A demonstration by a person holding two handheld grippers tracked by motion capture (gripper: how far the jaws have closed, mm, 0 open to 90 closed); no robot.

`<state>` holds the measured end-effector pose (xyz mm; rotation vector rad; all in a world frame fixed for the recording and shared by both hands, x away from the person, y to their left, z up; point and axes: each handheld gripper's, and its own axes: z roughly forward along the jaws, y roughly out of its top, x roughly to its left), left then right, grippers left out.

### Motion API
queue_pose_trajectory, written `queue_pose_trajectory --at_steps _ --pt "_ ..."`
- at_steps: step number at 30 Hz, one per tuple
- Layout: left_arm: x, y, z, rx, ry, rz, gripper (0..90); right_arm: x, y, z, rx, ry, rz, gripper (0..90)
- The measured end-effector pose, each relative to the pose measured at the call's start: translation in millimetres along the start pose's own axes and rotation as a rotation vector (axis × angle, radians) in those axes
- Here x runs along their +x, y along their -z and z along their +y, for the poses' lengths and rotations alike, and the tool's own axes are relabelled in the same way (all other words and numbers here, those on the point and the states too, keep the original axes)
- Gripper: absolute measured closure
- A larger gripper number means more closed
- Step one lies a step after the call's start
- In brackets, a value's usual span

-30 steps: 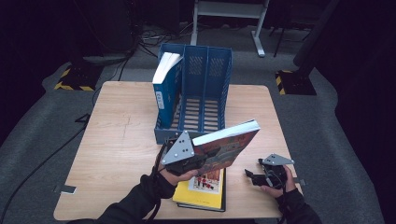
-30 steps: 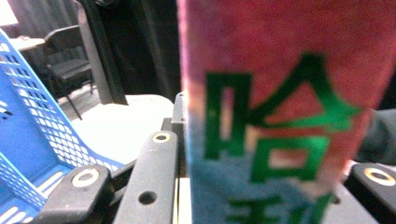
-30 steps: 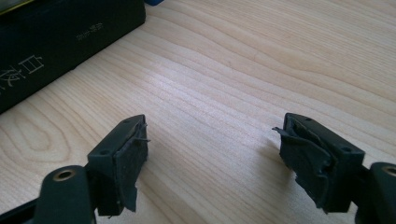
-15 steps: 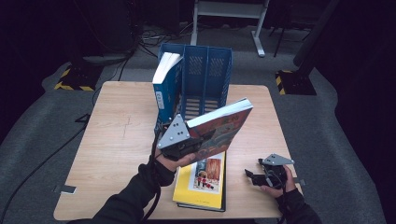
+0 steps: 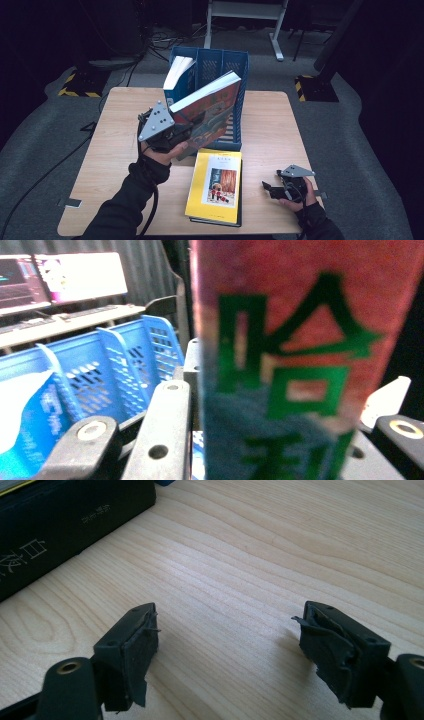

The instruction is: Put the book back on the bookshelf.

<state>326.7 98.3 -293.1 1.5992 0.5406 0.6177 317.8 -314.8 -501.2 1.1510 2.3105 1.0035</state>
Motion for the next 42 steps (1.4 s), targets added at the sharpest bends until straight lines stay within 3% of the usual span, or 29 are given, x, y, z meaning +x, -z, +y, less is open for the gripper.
queue_pose_trajectory --at_steps 6,14,21,26,30,42 --pt "15.1 -0.1 0.7 0.010 0.021 0.044 74.3 0.0 0.0 0.0 0.000 0.000 0.000 23.3" --pt "29.3 -13.9 -1.3 0.038 0.043 0.097 74.3 0.1 0.0 0.0 0.000 -0.001 0.000 23.3" --pt "39.0 -33.5 -1.3 0.051 0.081 0.143 74.3 0.0 0.1 0.0 0.000 -0.001 0.001 23.3" --pt "44.3 -43.7 -4.4 0.077 0.077 0.191 74.3 0.2 0.1 0.0 0.000 -0.001 -0.001 23.3" --pt "52.1 -49.1 -7.8 0.080 0.114 0.219 74.3 0.2 0.2 -0.1 0.000 -0.002 -0.001 23.3" --pt "58.8 -91.5 -14.7 0.140 0.121 0.287 74.3 0.3 0.2 -0.2 0.000 -0.003 -0.002 23.3"
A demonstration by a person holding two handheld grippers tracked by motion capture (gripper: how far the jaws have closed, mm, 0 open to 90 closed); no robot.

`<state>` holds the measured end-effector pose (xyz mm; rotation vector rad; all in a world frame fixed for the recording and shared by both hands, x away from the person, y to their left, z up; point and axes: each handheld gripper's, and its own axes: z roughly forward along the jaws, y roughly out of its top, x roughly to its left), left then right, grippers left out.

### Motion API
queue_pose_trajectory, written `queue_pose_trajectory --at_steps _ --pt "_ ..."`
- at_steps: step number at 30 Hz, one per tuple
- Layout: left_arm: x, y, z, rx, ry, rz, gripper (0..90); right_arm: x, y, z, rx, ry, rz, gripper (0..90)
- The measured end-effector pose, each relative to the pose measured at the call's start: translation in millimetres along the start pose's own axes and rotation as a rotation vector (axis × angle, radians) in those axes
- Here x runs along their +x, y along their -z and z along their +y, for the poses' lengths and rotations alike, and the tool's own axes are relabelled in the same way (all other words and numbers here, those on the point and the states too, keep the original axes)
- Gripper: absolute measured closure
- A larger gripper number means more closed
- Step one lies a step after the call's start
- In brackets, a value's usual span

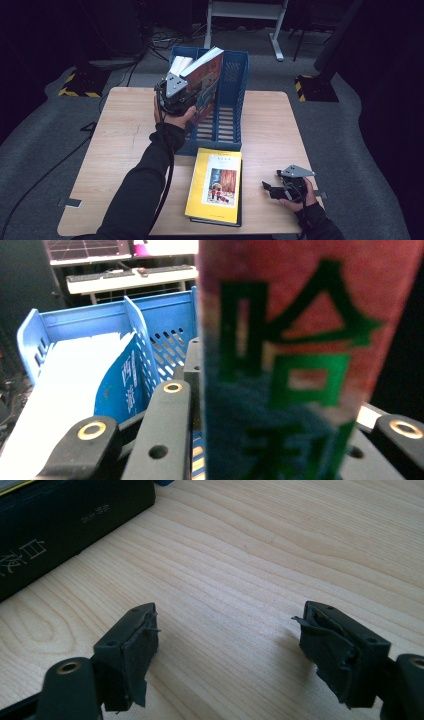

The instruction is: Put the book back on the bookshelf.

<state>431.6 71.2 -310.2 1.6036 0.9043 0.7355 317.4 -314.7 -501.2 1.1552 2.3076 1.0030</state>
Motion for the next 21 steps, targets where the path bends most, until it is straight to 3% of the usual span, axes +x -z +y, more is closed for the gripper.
queue_pose_trajectory --at_steps 5,12,21 --pt "-3.4 -15.2 -1.1 0.019 0.012 0.029 74.3 0.1 0.1 0.0 0.001 0.000 0.000 23.3" --pt "-8.0 -40.8 -7.6 0.036 0.070 0.092 74.3 0.2 0.1 0.0 0.001 -0.001 -0.002 23.3" --pt "-13.0 -57.2 -18.4 0.022 0.106 0.106 74.2 0.5 0.0 0.0 0.000 -0.005 -0.005 23.3"
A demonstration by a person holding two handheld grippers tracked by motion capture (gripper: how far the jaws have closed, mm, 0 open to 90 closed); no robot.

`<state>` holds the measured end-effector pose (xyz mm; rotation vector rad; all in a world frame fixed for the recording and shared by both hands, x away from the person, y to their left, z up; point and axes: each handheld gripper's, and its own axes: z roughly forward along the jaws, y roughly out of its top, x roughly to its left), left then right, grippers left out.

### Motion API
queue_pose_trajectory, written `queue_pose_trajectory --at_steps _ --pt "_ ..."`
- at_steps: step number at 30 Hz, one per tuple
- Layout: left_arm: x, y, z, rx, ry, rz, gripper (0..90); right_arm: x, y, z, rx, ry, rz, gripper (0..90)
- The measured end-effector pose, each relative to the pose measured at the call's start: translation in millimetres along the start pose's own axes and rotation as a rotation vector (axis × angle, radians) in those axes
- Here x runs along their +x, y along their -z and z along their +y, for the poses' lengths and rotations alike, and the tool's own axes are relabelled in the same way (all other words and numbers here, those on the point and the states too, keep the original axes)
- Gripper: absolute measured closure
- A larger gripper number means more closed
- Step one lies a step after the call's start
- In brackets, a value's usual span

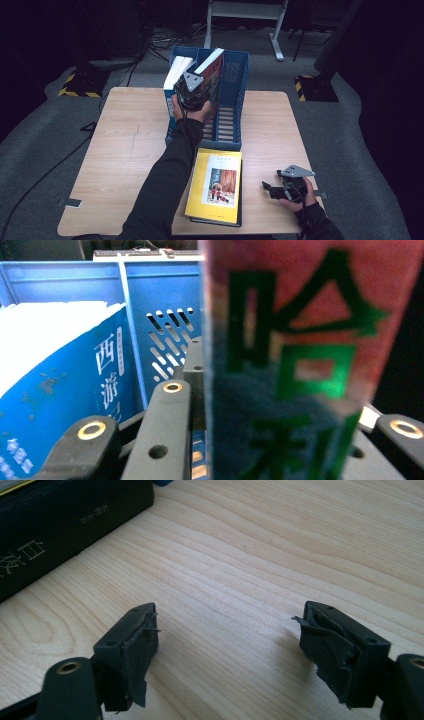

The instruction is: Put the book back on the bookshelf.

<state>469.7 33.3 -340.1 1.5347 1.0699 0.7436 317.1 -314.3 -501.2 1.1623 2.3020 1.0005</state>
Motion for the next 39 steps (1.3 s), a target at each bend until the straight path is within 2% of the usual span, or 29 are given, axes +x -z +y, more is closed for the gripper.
queue_pose_trajectory --at_steps 9,10,19,21,28,34,39 --pt "5.9 -5.3 -18.9 0.025 0.019 -0.003 74.2 0.0 0.0 0.0 0.000 0.000 0.000 23.3" --pt "5.9 -5.5 -21.9 0.033 0.009 -0.009 74.2 0.0 0.0 0.0 0.000 0.000 0.000 23.3" --pt "8.3 0.4 -44.4 0.053 0.020 -0.038 74.0 0.0 0.0 0.0 0.000 0.000 0.000 23.3" --pt "7.6 3.2 -48.0 0.047 0.004 -0.044 73.9 0.0 0.0 0.0 0.000 0.001 0.000 23.3" --pt "8.4 11.3 -55.4 0.043 -0.011 -0.060 73.5 0.1 0.0 0.0 0.000 0.001 -0.001 23.3" --pt "5.5 20.6 -66.6 0.023 -0.057 -0.071 72.8 0.0 -0.1 0.0 0.000 0.001 -0.001 23.3" --pt "6.2 29.0 -71.7 0.023 -0.066 -0.085 71.3 0.1 -0.1 0.0 0.000 0.000 -0.001 23.3"
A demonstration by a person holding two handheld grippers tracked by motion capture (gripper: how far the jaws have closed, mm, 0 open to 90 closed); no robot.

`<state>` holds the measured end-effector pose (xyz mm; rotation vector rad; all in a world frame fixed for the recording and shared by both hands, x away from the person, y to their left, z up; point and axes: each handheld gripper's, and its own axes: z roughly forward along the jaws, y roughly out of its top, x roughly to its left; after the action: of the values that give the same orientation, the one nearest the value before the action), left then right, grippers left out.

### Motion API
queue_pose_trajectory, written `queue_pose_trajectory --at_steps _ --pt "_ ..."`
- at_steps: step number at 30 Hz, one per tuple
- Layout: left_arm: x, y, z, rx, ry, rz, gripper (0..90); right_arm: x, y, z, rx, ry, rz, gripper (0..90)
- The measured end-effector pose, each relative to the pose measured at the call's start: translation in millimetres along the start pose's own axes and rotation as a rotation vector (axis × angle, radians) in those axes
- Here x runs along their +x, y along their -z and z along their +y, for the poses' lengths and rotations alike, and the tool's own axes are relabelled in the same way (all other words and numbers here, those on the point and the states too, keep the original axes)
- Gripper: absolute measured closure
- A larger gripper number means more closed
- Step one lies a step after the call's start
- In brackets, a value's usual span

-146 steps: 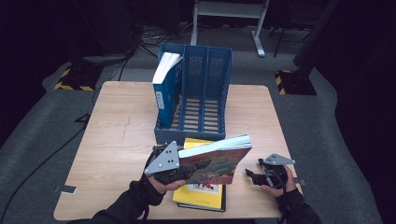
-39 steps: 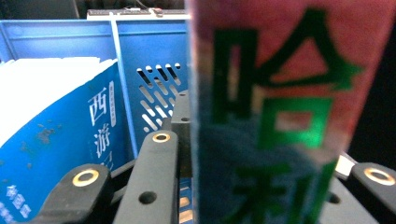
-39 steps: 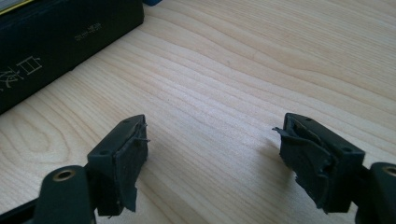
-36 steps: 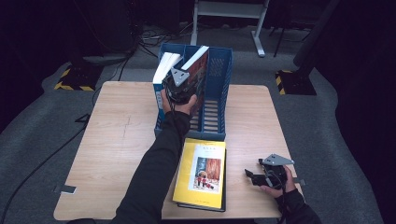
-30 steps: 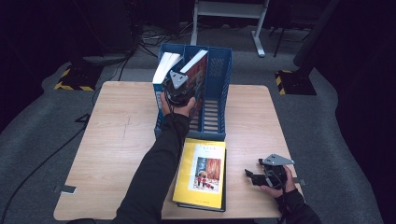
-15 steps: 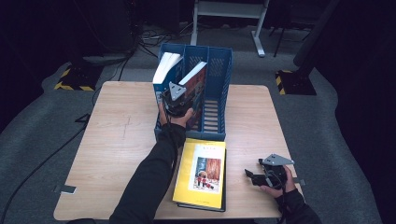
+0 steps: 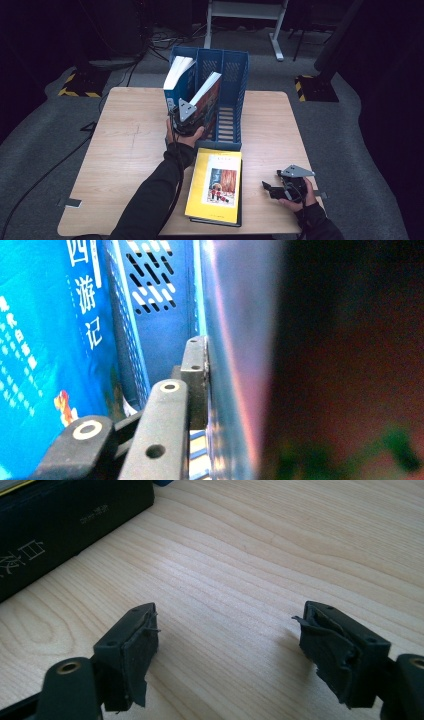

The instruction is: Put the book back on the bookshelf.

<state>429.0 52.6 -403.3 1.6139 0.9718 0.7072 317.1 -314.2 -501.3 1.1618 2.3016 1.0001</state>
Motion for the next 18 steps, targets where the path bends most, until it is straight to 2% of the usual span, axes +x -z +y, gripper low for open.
queue_pose_trajectory --at_steps 1,6,8,10,12,15,18 --pt "0.2 1.2 -0.1 -0.003 0.006 -0.004 71.3 0.0 -0.1 0.1 0.000 0.000 0.001 23.3" --pt "1.1 8.8 -1.6 0.013 -0.015 -0.019 67.2 0.0 -0.2 0.2 0.000 0.001 0.002 23.3" --pt "-0.3 13.8 -4.4 0.045 -0.053 -0.022 62.8 0.0 -0.2 0.2 0.000 0.001 0.002 23.3" --pt "-0.6 19.1 -7.8 0.058 -0.070 -0.033 57.8 -0.1 -0.2 0.2 0.000 0.001 0.002 23.3" --pt "1.0 25.7 -12.2 0.081 -0.088 -0.066 52.0 0.0 -0.2 0.2 0.000 0.001 0.002 23.3" --pt "3.9 38.1 -22.3 0.114 -0.117 -0.119 49.9 0.0 -0.2 0.2 0.000 0.000 0.002 23.3" --pt "8.1 45.3 -27.9 0.133 -0.126 -0.162 47.8 -0.1 -0.2 0.2 0.001 0.001 0.002 23.3"
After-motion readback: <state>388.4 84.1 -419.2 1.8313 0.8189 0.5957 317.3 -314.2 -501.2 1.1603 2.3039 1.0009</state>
